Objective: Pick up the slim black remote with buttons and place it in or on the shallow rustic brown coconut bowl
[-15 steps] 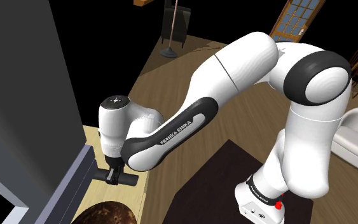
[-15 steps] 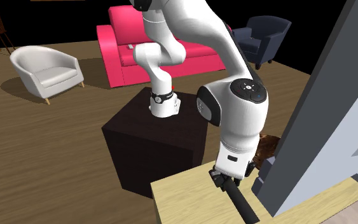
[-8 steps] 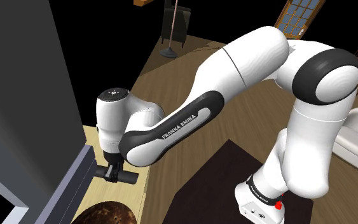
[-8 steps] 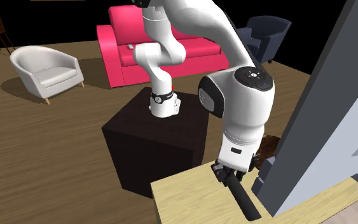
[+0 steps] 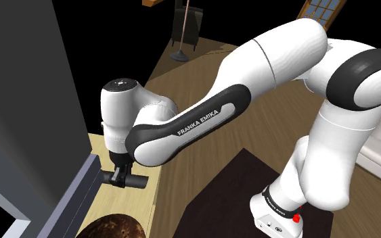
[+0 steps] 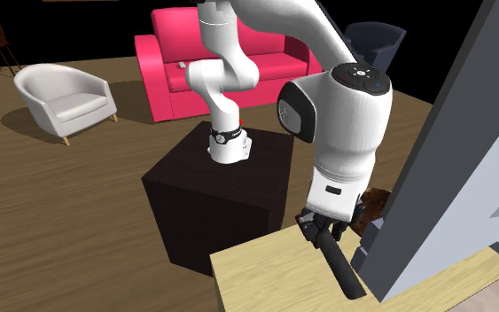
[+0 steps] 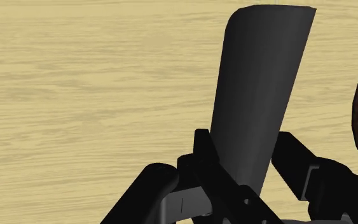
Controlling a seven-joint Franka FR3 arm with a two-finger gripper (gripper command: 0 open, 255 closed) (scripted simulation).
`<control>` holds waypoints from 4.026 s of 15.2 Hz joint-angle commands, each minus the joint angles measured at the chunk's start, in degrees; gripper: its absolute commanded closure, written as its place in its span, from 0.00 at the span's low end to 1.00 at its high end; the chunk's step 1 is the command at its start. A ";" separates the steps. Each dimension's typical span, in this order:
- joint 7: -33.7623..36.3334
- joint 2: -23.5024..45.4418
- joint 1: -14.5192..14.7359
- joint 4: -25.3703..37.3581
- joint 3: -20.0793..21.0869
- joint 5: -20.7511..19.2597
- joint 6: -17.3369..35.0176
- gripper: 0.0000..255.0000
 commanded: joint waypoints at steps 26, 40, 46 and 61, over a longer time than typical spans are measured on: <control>19.65 -3.07 11.66 0.21 7.56 -0.85 -2.15 1.00; 21.24 1.51 12.68 -1.95 6.40 -3.75 4.09 1.00; 21.16 1.41 12.62 -2.12 6.41 -3.69 4.17 0.00; 19.16 -3.32 11.28 -0.06 7.53 -0.68 -2.12 0.00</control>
